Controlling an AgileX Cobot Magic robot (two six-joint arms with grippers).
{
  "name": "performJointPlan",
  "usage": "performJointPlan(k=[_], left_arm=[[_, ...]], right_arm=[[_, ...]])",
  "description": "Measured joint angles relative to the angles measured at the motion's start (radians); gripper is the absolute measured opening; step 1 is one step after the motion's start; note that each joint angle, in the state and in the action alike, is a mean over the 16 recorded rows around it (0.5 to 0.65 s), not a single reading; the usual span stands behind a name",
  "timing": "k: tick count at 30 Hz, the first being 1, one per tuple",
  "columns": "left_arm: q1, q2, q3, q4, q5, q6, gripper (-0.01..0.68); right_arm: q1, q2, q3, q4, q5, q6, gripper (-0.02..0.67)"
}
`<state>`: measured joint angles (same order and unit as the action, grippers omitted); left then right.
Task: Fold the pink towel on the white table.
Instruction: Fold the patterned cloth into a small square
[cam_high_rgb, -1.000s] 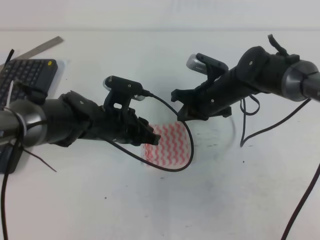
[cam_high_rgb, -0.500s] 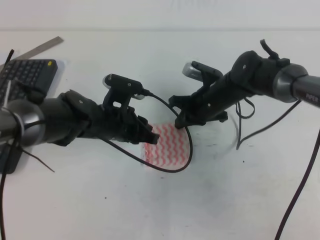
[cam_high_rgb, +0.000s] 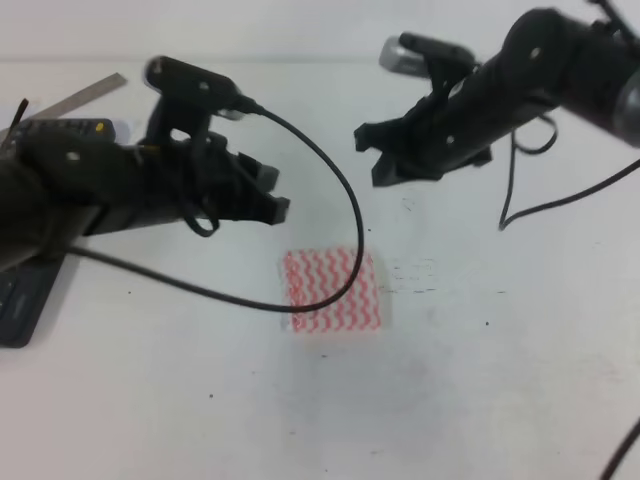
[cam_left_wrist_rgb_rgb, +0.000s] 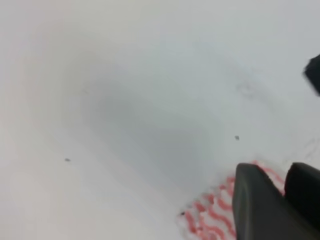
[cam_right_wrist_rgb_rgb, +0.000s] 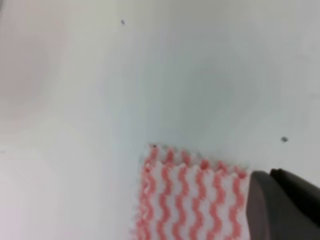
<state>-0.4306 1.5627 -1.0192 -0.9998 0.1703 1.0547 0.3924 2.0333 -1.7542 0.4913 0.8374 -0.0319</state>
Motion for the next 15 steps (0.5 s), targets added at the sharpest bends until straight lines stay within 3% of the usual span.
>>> performJointPlan(k=[8, 15], left_arm=[[0.004, -0.282, 0.171, -0.064, -0.127, -0.005, 0.044], [0.004, -0.583, 0.349, -0.122, -0.203, -0.005, 0.018]], right_arm=[[0.000, -0.224, 0.072, -0.094, 0.003, 0.032, -0.019], [0.000, -0.478, 0.262, -0.107, -0.045, 0.032, -0.019]])
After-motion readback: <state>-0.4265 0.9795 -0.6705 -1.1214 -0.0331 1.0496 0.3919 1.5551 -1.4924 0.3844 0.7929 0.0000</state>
